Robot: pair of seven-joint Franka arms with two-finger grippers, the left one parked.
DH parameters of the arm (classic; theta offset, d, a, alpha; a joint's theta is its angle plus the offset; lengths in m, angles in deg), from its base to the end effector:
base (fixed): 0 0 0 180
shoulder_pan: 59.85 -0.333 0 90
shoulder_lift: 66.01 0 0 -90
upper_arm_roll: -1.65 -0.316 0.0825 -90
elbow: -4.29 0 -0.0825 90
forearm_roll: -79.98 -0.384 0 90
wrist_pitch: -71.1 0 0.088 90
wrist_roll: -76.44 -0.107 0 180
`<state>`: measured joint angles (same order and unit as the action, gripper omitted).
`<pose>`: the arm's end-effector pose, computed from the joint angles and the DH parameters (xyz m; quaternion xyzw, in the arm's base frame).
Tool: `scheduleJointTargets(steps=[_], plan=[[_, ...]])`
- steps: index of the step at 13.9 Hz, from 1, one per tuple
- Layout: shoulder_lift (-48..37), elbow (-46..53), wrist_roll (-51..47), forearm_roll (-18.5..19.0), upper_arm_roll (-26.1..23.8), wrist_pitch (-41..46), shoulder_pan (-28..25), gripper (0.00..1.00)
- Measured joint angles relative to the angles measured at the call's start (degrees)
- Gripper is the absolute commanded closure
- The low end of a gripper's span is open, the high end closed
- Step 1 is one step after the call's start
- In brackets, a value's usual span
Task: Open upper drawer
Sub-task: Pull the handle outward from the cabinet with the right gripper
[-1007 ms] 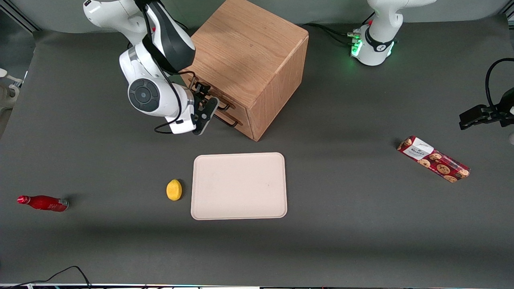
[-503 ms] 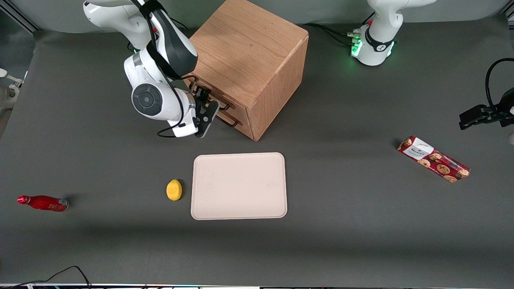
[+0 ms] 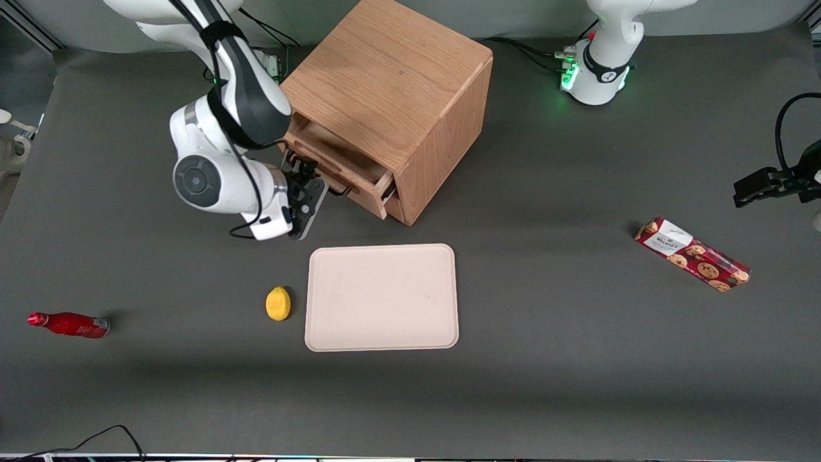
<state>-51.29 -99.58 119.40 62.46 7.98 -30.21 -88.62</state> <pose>0.5346 0.2531 0.3817 -0.8522 -0.4851 0.1219 0.1534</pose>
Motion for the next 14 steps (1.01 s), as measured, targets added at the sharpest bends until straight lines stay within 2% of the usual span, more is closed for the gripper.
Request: scheduleJointTargets(steps=[14], plan=[[8.9, 11.3, 13.0, 0.2, 0.1, 0.0, 7.7, 0.0]])
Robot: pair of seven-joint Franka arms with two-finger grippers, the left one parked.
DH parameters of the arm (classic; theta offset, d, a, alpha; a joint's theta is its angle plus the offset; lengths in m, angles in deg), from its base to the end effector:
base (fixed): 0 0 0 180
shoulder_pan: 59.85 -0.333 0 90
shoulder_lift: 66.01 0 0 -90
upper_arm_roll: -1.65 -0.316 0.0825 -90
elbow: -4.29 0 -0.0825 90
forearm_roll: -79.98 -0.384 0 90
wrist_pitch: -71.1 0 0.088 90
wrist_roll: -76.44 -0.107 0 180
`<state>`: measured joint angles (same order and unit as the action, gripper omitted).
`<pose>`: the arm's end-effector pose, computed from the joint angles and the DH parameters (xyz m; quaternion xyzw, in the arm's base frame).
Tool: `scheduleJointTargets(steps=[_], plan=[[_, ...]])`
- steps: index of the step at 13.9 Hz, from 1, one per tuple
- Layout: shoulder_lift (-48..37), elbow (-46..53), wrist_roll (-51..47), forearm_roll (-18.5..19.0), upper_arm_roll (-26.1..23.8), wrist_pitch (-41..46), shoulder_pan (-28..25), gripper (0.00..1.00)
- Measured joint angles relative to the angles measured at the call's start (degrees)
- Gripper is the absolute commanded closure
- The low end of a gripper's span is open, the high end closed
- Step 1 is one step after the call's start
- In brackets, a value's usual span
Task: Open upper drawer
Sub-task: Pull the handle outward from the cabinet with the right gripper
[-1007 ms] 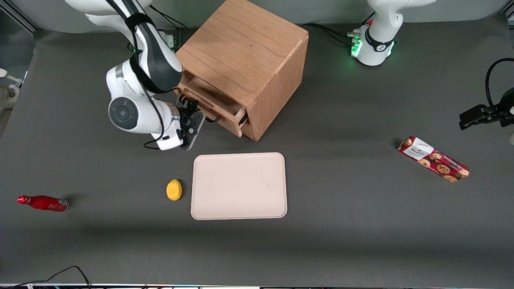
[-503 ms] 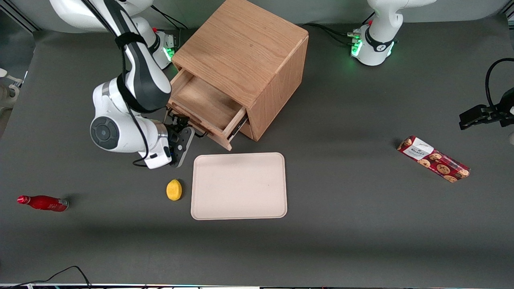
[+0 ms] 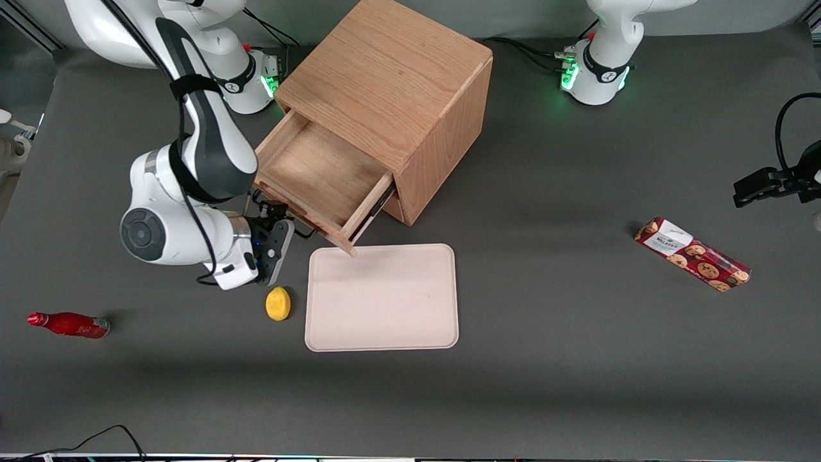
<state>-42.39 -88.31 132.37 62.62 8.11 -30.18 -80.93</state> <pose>0.6126 0.1949 0.3716 -0.8298 -0.5299 0.0763 0.1572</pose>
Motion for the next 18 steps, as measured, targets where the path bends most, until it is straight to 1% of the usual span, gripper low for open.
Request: scheduleJointTargets(steps=[3, 7, 11, 15, 18], plan=[[1.0, 1.3, 1.3, 0.0, 0.0, 0.0, 1.6, 0.0], [1.4, 2.6, 1.8, 0.8, 0.0, 0.0, 2.4, 0.0], [3.1, 4.9, 4.7, 1.0, 0.0, 0.0, 3.5, 0.0], [4.7, 6.8, 5.7, 3.2, 0.1, -0.1, 4.4, 0.0], [5.2, 7.7, 6.8, 3.4, 0.1, 0.0, 4.9, 0.0]])
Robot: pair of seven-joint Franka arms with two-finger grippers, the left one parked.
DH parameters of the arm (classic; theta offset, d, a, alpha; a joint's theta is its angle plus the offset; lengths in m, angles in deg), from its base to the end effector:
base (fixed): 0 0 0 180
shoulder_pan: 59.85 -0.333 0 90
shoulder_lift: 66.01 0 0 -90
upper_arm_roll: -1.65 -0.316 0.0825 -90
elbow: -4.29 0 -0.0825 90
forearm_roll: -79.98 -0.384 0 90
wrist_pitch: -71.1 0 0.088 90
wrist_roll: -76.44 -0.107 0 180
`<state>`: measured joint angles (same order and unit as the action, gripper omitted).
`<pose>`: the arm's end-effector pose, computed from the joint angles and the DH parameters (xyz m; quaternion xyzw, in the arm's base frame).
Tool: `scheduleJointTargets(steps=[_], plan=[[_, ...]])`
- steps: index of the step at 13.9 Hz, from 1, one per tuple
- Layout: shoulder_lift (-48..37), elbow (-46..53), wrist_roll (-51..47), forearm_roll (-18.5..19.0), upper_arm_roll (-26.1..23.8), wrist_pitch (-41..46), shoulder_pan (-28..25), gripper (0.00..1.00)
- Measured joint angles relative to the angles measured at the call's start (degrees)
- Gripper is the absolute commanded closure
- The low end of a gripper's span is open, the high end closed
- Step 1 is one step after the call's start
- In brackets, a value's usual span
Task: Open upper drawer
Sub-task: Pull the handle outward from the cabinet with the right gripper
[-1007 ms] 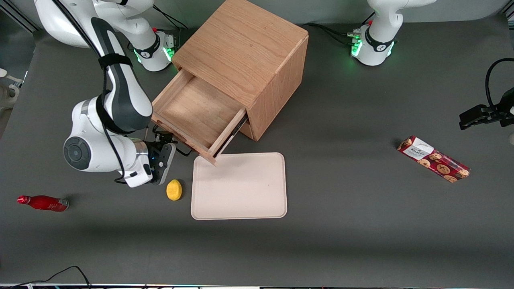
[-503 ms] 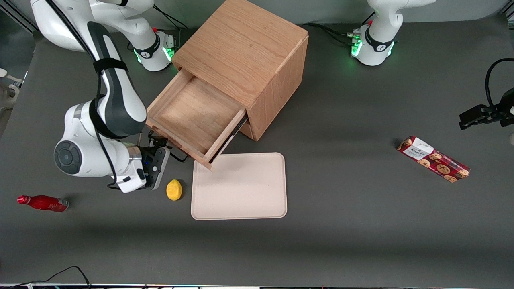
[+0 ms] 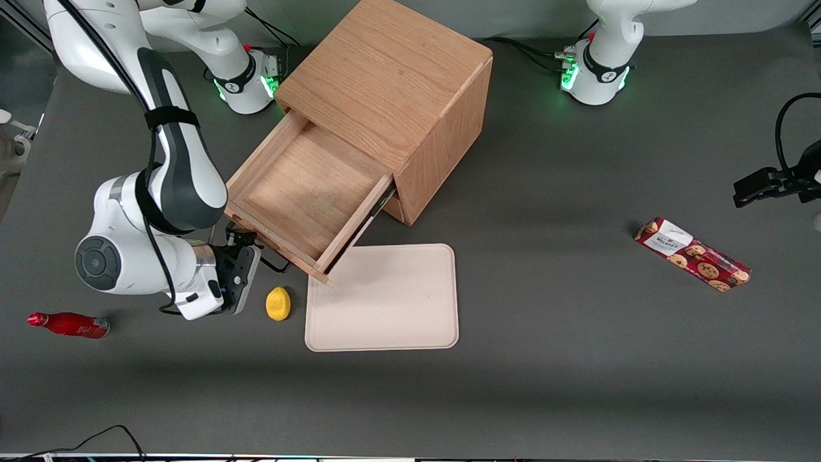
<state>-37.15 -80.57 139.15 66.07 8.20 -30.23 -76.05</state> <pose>0.6581 0.1450 0.3706 -0.8182 -0.5584 0.0551 0.1254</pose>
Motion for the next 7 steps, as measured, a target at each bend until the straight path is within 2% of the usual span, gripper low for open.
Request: scheduleJointTargets(steps=[7], plan=[[0.7, 1.0, 1.3, 0.0, -0.1, 0.2, 0.3, 0.0]])
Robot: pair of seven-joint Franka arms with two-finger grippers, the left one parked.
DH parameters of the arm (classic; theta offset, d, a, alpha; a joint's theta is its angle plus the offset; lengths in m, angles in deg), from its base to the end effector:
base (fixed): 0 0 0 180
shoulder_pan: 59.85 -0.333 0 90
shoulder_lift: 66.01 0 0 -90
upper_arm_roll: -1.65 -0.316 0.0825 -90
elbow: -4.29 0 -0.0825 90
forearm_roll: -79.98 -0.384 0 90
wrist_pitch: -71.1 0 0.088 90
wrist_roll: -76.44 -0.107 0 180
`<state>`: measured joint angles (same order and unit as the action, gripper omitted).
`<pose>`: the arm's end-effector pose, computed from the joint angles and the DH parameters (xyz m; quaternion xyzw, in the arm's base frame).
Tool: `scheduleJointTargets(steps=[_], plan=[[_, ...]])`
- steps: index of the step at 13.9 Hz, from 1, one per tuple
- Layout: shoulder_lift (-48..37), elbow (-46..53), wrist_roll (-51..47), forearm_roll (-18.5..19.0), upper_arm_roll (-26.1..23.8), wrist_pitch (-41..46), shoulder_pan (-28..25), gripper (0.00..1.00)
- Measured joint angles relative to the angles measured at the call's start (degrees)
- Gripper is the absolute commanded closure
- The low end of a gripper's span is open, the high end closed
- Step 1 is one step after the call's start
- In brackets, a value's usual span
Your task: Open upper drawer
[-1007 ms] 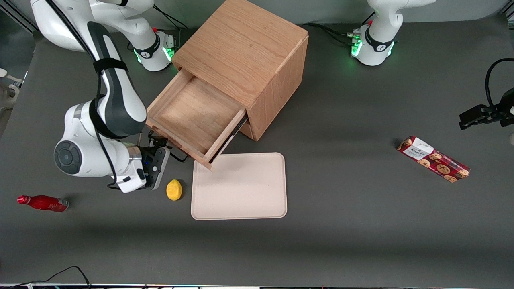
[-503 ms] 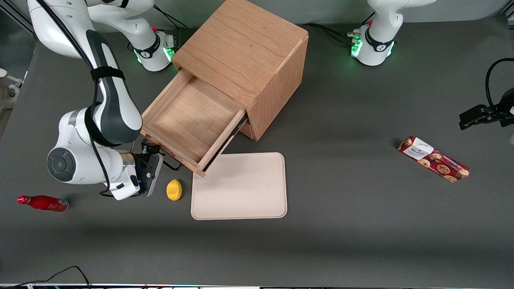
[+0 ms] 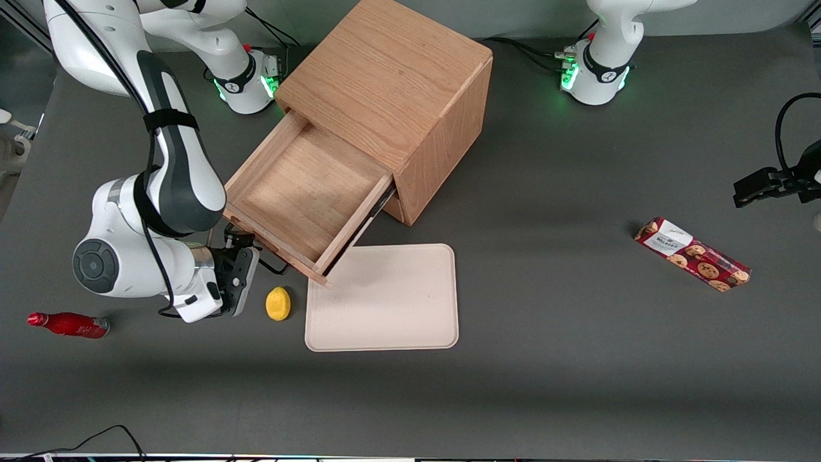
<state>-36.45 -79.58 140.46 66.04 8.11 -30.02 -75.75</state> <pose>0.6619 0.1437 0.3699 -0.8124 -0.5668 0.0528 0.1260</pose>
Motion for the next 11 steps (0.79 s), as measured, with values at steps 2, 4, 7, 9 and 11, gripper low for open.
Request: scheduleJointTargets(steps=[2, 4, 7, 9, 11], plan=[[0.2, 0.3, 0.2, 0.0, -0.1, 0.1, 0.0, 0.0], [0.2, 0.8, 0.2, 0.0, -0.1, 0.2, 0.0, 0.0], [0.1, 2.6, 0.2, 0.0, -0.2, 1.2, 0.1, 0.0], [-0.2, 5.7, -0.7, 0.1, -0.1, 4.7, 0.1, 0.0], [-0.6, 10.4, -4.8, 0.2, -0.1, 12.1, 0.3, 0.0]])
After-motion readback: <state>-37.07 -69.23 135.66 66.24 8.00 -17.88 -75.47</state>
